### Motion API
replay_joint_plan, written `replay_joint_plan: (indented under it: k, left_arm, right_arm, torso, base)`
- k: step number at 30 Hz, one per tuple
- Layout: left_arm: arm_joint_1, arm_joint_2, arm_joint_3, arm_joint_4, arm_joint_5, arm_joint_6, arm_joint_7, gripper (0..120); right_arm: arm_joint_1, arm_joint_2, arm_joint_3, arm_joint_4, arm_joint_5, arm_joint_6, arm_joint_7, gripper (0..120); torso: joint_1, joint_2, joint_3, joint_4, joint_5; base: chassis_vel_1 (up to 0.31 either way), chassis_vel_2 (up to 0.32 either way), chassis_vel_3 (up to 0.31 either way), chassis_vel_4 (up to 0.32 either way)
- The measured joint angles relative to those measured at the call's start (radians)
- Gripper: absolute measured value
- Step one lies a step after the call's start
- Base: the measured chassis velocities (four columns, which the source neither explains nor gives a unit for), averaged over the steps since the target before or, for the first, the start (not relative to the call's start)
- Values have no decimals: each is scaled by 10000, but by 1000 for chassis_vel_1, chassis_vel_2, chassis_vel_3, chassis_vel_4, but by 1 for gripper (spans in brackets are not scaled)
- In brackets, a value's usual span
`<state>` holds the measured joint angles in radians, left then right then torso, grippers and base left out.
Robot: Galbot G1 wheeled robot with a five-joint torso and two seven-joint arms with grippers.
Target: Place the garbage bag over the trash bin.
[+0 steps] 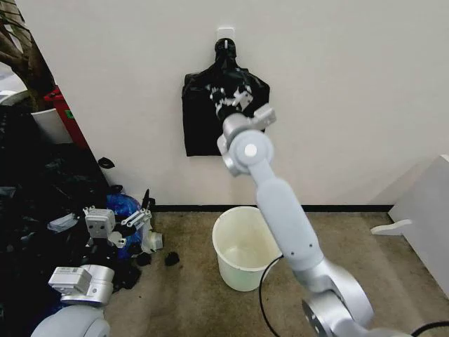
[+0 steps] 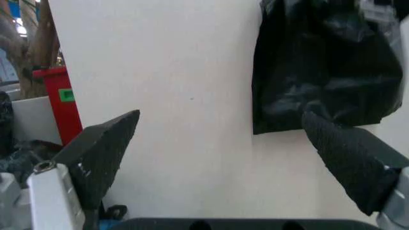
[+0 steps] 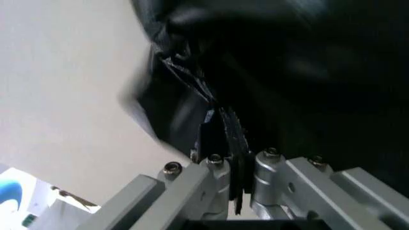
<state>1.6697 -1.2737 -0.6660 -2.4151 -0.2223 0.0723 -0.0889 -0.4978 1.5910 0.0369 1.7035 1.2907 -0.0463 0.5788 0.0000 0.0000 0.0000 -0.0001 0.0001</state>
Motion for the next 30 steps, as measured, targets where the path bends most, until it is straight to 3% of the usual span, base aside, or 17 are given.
replay_joint_plan:
  k: [22,30]
  left_arm:
    - [-109,94,-14,131,13,-97,26,100]
    - [-184,137,-9,215,10,-119,33,100]
  right_arm:
    - [-2469,-288,1,1221,-719,-36,-251,0]
    - [-3944,-412,131,1784,-1121,-48,-470,0]
  torso:
    - [0,0,0,1,-1]
    - [0,0,0,0,-1]
  base:
    - [0,0,0,0]
    - [0,0,0,0]
